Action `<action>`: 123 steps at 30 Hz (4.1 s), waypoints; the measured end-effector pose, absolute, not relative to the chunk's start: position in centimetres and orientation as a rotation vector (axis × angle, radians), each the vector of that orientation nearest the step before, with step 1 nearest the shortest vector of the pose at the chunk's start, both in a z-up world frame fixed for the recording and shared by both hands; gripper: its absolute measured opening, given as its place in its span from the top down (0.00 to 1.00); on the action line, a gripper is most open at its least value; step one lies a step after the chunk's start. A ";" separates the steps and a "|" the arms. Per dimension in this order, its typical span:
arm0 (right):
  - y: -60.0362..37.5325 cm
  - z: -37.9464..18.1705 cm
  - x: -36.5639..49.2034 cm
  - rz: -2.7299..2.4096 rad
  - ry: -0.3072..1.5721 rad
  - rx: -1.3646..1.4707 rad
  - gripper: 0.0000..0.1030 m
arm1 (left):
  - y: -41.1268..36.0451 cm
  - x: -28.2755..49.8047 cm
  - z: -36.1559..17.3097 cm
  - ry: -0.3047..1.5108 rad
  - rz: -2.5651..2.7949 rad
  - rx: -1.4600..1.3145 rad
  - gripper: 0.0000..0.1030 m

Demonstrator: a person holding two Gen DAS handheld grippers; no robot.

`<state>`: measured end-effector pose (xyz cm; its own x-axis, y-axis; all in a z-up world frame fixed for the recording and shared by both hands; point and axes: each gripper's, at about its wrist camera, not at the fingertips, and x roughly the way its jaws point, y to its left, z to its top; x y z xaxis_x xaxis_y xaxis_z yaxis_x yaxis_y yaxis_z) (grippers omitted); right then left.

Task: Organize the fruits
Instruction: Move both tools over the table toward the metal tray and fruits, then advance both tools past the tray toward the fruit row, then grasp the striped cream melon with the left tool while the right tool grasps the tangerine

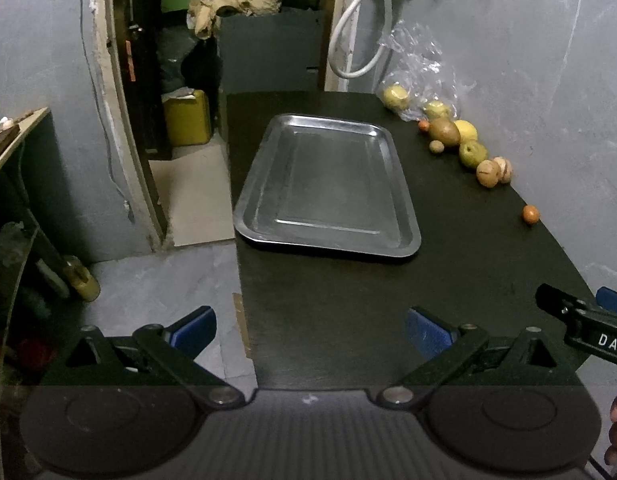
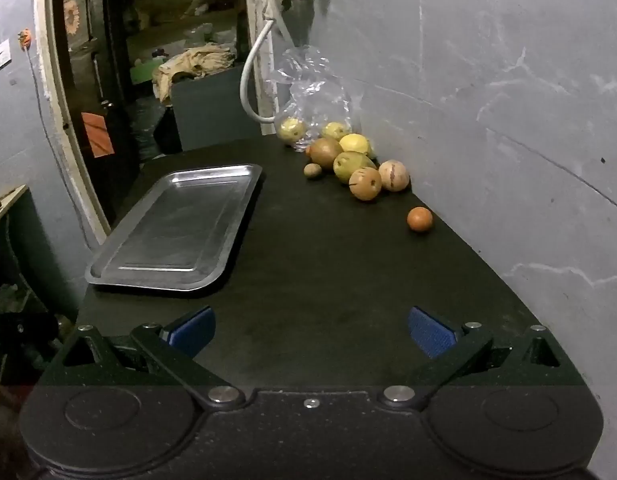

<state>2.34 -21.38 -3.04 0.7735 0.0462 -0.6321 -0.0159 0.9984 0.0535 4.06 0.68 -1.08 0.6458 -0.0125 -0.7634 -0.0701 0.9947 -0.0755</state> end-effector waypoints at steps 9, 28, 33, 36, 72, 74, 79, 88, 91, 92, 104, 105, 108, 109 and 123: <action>-21.2 -3.3 3.8 0.002 0.703 0.056 0.01 | 0.9 6.3 -1.4 0.906 -0.014 -0.108 0.00; -18.2 -4.0 9.3 -0.102 0.750 0.038 0.01 | 3.3 12.7 -2.9 0.964 -0.122 -0.072 0.01; -16.4 -4.3 11.2 -0.116 0.767 0.019 0.01 | 4.9 14.2 -3.6 0.989 -0.168 -0.086 0.01; -15.6 -4.2 12.3 -0.135 0.775 0.019 0.01 | 6.0 15.1 -3.9 0.993 -0.200 -0.103 0.01; -16.4 -3.4 12.7 -0.343 0.814 0.012 0.01 | 3.8 23.1 -4.4 0.991 -0.381 -0.152 0.01; -16.7 -3.7 12.5 -0.342 0.817 0.015 0.01 | 2.9 23.2 -4.3 0.988 -0.384 -0.121 0.01; -17.9 -4.5 12.1 -0.331 0.820 0.026 0.01 | 0.3 23.7 -4.2 1.001 -0.395 -0.084 0.01; -20.6 -5.3 13.0 -0.283 0.814 0.012 0.01 | -3.5 24.9 -4.2 1.017 -0.359 -0.058 0.00; -21.6 -5.8 13.8 -0.257 0.811 -0.001 0.01 | -4.8 25.4 -4.2 1.024 -0.333 -0.058 0.01; -21.9 -6.0 14.1 -0.250 0.812 0.000 0.01 | -5.2 25.5 -4.2 1.025 -0.328 -0.058 0.01; -27.0 -8.1 17.9 -0.146 0.840 0.055 0.01 | -12.2 29.0 -4.0 0.998 -0.346 -0.019 0.01; -27.3 -8.3 18.2 -0.137 0.843 0.049 0.01 | -12.8 29.4 -4.1 0.993 -0.351 -0.014 0.00; -27.9 -8.6 18.6 -0.105 0.845 0.043 0.01 | -14.7 30.7 -4.5 0.986 -0.361 0.002 0.01; -28.1 -8.8 18.7 -0.093 0.840 0.041 0.01 | -15.1 31.0 -4.8 0.985 -0.364 0.006 0.01; -30.1 -9.4 20.1 -0.088 0.802 0.056 0.16 | -19.7 35.3 -6.9 1.004 -0.376 0.016 0.01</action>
